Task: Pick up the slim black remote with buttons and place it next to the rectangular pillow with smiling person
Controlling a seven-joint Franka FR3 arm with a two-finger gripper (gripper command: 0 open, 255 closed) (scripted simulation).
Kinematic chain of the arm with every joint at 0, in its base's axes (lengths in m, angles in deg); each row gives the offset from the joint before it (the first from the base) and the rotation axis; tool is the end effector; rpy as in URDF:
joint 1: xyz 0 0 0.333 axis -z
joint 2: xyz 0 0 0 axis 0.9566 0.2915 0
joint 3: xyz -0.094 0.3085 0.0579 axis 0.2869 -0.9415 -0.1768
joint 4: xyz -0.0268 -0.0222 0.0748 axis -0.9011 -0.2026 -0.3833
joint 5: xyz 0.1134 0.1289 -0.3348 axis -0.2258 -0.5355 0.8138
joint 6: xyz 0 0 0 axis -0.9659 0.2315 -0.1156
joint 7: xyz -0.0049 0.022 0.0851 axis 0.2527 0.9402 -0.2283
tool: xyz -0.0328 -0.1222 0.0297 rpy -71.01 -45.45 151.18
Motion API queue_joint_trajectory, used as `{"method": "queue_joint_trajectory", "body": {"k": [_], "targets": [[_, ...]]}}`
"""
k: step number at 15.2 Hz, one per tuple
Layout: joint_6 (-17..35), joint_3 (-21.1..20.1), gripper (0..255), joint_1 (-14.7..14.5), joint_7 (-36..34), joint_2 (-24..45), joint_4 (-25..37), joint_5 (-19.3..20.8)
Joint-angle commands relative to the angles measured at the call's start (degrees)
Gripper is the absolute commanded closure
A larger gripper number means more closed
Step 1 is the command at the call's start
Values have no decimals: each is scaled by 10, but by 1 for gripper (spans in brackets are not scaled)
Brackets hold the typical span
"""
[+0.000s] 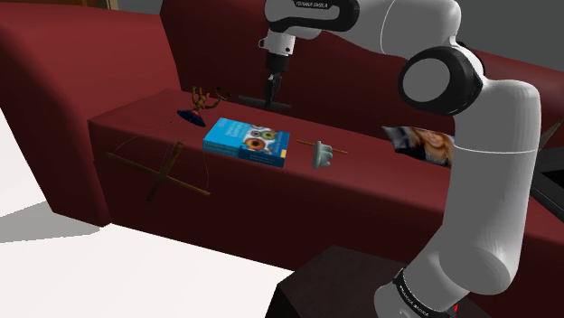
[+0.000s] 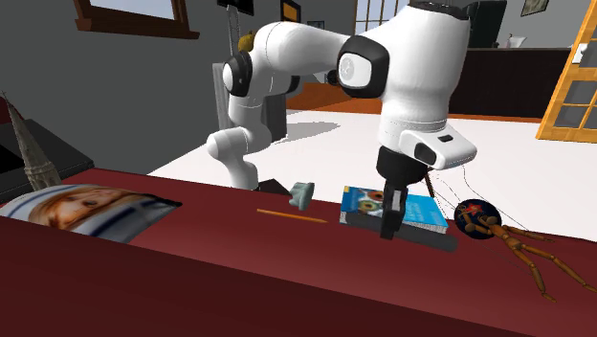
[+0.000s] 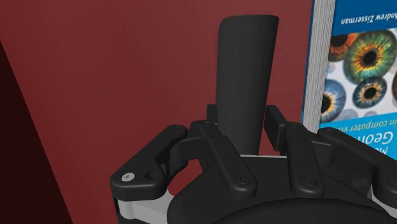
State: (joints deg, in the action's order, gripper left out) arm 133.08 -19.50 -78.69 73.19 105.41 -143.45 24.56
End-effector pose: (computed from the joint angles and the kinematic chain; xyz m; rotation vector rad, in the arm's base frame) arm 0.6650 0.0456 0.4988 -2.8759 -1.0242 0.0935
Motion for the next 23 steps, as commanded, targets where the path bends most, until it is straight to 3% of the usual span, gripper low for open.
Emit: {"method": "queue_joint_trajectory", "body": {"k": [1, 10, 17, 19, 23], "targets": [[-18, 0, 255, 1, 0, 3, 21, 0], [-106, 0, 255, 5, -6, 32, 138, -2], [-198, -2, 255, 12, -12, 90, 288, -6], [-140, 3, 255, 14, 4, -3, 136, -1], [-86, 13, 255, 25, 33, -120, -37, 7]]}}
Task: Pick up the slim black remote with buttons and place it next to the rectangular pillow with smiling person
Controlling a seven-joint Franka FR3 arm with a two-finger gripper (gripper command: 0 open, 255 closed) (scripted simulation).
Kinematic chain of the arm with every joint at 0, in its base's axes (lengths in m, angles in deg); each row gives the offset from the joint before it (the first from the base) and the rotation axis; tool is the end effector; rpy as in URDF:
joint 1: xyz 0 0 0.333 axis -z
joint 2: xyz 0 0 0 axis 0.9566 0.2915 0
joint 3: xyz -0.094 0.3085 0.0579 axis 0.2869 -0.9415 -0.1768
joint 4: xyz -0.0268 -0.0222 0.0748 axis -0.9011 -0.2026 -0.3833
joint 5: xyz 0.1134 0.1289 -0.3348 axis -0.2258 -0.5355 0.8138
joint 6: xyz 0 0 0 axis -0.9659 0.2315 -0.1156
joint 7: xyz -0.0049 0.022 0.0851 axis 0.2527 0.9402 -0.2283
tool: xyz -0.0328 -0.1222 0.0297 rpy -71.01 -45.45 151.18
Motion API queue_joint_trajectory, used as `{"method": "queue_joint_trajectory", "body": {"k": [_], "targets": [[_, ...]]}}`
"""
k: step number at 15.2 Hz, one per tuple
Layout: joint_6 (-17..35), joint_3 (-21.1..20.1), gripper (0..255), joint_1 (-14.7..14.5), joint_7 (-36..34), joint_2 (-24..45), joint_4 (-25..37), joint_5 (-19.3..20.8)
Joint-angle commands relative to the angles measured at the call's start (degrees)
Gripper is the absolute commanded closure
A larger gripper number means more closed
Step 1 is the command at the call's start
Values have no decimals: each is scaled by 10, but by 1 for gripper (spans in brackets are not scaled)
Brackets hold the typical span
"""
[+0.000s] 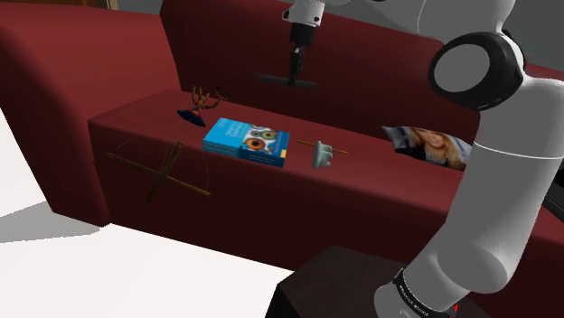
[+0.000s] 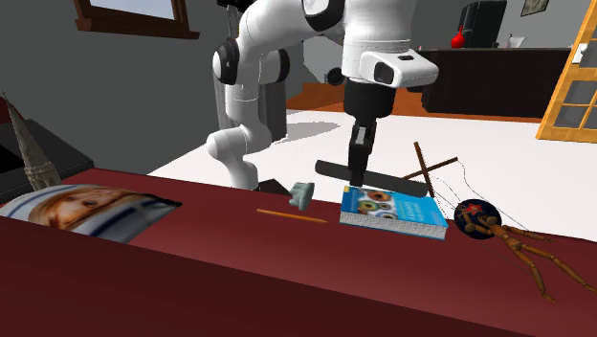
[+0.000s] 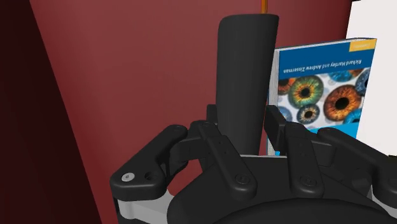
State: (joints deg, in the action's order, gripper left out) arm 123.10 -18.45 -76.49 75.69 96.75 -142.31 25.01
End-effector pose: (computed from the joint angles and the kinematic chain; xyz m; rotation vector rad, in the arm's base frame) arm 0.6117 0.0088 0.5911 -2.8767 -1.0236 0.0937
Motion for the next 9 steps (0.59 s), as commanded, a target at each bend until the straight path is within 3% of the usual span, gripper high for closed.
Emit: {"method": "queue_joint_trajectory", "body": {"k": [1, 9], "targets": [[23, 6, 255, 6, 15, -57, -81, 4], [60, 33, 255, 35, 74, -219, -282, 26]]}}
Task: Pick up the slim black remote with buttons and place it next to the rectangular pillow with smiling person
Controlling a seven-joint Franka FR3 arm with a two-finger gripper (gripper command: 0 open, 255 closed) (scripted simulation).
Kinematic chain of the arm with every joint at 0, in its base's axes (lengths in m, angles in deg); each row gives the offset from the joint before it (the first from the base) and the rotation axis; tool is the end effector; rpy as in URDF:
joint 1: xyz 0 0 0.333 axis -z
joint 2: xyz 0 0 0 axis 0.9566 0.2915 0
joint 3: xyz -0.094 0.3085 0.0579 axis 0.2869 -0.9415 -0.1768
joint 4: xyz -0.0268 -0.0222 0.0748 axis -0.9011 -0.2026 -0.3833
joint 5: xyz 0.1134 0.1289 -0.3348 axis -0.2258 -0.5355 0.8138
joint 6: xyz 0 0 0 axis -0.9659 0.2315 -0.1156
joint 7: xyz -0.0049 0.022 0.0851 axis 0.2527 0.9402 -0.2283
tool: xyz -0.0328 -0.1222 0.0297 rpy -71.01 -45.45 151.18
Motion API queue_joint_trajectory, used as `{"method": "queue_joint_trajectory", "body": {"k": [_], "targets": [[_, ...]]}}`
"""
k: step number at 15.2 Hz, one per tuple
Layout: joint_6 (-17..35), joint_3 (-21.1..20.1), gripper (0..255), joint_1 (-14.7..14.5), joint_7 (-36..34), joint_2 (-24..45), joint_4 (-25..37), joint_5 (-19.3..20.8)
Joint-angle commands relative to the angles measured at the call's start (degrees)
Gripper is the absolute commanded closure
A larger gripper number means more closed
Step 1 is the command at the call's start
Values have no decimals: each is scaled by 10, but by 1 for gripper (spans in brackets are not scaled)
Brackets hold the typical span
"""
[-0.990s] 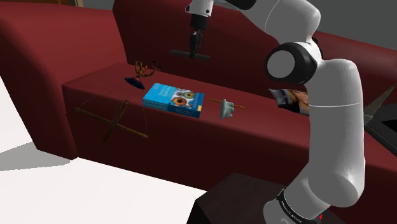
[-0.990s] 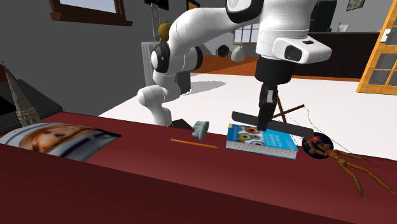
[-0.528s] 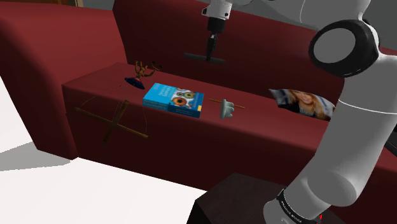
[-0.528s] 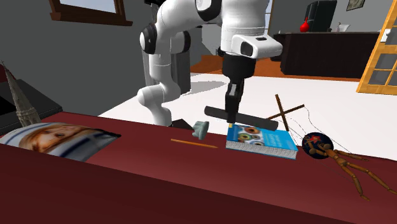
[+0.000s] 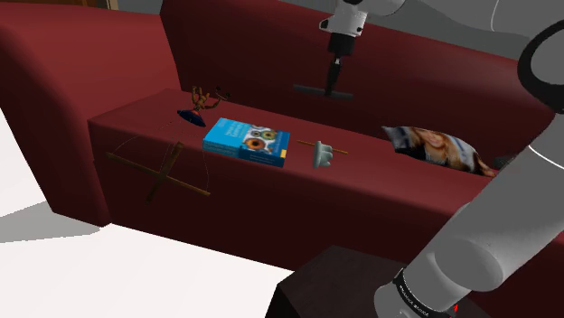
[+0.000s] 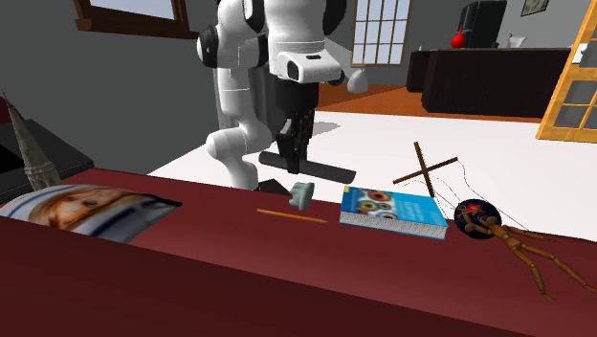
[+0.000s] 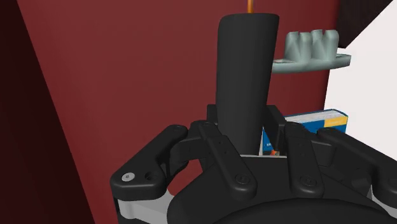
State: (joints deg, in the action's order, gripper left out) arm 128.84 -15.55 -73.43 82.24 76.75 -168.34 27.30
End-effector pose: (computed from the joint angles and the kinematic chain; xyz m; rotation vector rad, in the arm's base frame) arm 0.5074 -0.0580 0.5937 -2.8767 -1.0231 0.0939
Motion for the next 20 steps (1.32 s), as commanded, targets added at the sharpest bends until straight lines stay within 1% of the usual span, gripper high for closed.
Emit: {"method": "queue_joint_trajectory", "body": {"k": [1, 7, 14, 20], "targets": [[5, 8, 255, 8, 16, -36, -41, 7], [6, 36, 255, 33, 64, -135, -140, 33], [-9, 76, 255, 67, 126, -233, -221, 74], [36, 79, 255, 68, 125, -240, -274, 77]]}}
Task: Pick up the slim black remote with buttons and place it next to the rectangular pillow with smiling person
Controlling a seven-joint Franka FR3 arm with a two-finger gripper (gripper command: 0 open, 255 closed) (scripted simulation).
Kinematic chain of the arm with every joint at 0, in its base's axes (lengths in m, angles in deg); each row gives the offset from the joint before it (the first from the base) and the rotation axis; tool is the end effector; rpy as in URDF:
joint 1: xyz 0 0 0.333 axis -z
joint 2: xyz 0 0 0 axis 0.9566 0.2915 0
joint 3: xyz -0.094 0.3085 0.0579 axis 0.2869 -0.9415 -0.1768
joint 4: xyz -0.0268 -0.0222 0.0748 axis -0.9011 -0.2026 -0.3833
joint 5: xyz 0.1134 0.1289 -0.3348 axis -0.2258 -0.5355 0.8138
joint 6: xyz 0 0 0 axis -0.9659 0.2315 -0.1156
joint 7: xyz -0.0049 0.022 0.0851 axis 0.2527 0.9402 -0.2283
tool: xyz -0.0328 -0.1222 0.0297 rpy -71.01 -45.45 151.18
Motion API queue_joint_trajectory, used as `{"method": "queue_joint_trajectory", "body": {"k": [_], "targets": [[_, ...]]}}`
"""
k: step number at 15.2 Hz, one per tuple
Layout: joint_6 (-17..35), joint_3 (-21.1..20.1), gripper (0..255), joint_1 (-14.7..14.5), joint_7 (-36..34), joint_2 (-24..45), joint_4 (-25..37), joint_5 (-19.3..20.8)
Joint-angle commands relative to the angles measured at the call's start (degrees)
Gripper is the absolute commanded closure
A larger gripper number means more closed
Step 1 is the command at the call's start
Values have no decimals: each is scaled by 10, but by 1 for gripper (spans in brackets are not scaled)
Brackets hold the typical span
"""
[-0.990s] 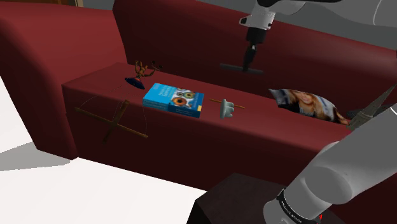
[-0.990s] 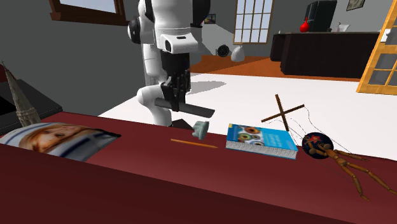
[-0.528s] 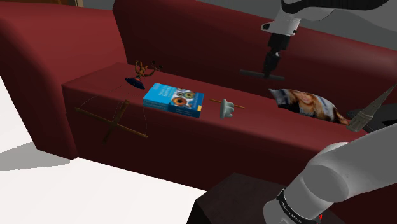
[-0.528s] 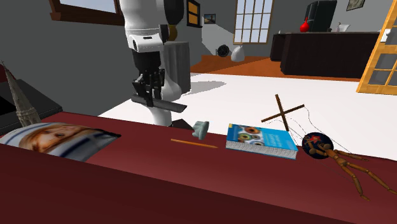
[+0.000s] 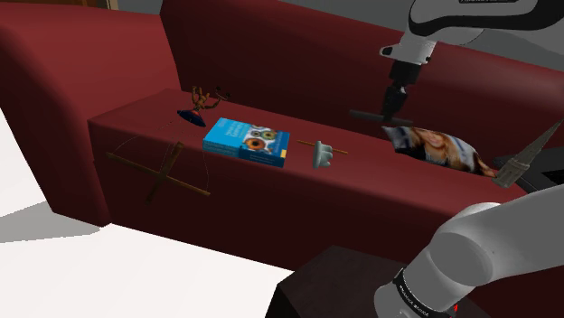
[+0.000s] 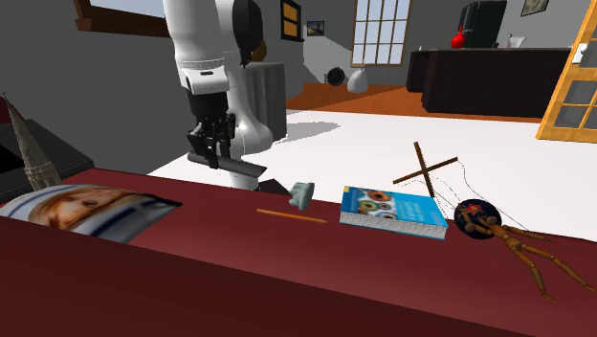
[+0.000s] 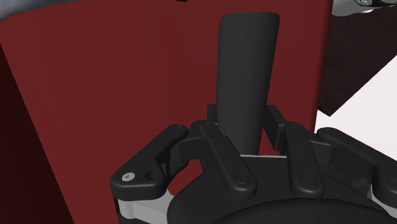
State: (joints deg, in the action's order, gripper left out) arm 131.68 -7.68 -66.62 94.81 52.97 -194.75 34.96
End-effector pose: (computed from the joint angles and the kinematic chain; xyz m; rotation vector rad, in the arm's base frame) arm 0.3414 -0.1672 0.5670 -2.8755 -1.0240 0.0943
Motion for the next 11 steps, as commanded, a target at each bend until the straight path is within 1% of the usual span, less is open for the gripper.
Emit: {"method": "queue_joint_trajectory", "body": {"k": [1, 11], "targets": [[15, 1, 255, 1, -1, -3, -18, 1], [92, 7, 255, 3, 0, -4, -96, 6]]}}
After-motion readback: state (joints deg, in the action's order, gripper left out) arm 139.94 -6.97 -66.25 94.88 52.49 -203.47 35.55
